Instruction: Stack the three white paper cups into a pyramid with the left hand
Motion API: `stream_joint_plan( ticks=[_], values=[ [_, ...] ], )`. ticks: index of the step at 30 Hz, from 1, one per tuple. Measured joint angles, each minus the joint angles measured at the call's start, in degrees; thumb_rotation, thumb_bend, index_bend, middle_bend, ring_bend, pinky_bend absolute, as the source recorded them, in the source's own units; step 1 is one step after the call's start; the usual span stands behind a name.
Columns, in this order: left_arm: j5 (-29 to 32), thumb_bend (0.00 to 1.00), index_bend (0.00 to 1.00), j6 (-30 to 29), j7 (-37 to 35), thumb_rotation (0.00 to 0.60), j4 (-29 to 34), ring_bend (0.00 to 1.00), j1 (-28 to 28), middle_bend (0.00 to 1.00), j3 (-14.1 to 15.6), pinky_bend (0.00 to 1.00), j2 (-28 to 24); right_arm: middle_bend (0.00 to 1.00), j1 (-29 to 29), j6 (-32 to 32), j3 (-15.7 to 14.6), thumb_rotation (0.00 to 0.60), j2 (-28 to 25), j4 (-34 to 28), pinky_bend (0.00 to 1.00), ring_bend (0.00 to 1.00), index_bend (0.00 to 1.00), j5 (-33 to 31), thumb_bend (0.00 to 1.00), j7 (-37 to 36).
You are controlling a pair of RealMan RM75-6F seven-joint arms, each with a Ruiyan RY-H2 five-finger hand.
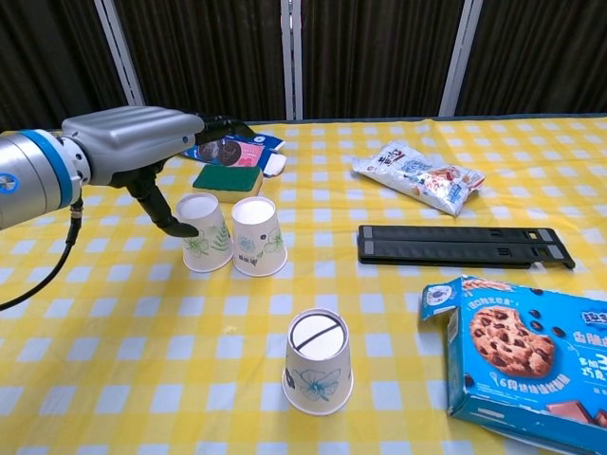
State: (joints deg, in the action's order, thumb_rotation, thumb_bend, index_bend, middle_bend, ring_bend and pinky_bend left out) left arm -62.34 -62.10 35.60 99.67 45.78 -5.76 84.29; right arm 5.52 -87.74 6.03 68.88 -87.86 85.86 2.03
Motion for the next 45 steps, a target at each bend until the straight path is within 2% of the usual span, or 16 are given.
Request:
stream_joint_plan(
  ticks=[5, 11, 17, 23, 39, 42, 45],
  values=[
    [-6.95, 0.10, 0.03, -0.22, -1.75, 0.600, 2.44, 0.00, -0.40, 0.00, 1.85, 0.00, -0.97, 0.00, -0.30, -0.85, -0.03, 0.600, -0.34, -0.43, 0.00, 0.00, 0.03, 0.55, 0.10, -0.29],
    [-9.35, 0.10, 0.10, 2.54, -1.57, 0.600, 2.99, 0.00, 0.51, 0.00, 3.25, 0.00, -0.59, 0.00, -0.60, -1.60, -0.02, 0.600, -0.78, -0.88, 0.00, 0.00, 0.03, 1.03, 0.10, -0.69],
    [-11.68, 0.10, 0.12, 6.34, -0.80, 0.600, 2.34, 0.00, 2.28, 0.00, 4.43, 0.00, 0.54, 0.00, -0.63, -1.48, 0.15, 0.600, -0.98, -0.87, 0.00, 0.00, 0.03, 0.78, 0.10, -1.29],
    [-14.48, 0.10, 0.12, 9.25, -3.26, 0.600, 1.68, 0.00, 3.85, 0.00, 4.54, 0.00, 2.04, 0.00, -0.72, -1.58, 0.33, 0.600, -1.21, -0.88, 0.00, 0.00, 0.03, 0.60, 0.10, -1.85],
    [-13.15, 0.10, 0.15, 13.30, 0.15, 0.600, 1.13, 0.00, 6.01, 0.00, 5.00, 0.00, 4.77, 0.00, -0.91, -1.27, 0.81, 0.600, -1.92, -1.03, 0.00, 0.00, 0.04, -0.42, 0.10, -3.31],
    [-12.51, 0.11, 0.20, 13.65, 0.83, 0.600, 0.86, 0.00, 6.27, 0.00, 4.96, 0.00, 5.39, 0.00, -0.93, -1.25, 0.91, 0.600, -2.01, -1.02, 0.00, 0.00, 0.04, -0.58, 0.10, -3.43],
    [-11.92, 0.16, 0.32, 13.95, 1.29, 0.600, 0.65, 0.00, 6.44, 0.00, 5.02, 0.00, 5.94, 0.00, -0.92, -1.12, 0.97, 0.600, -2.05, -0.98, 0.00, 0.00, 0.05, -0.72, 0.10, -3.64]
  ],
)
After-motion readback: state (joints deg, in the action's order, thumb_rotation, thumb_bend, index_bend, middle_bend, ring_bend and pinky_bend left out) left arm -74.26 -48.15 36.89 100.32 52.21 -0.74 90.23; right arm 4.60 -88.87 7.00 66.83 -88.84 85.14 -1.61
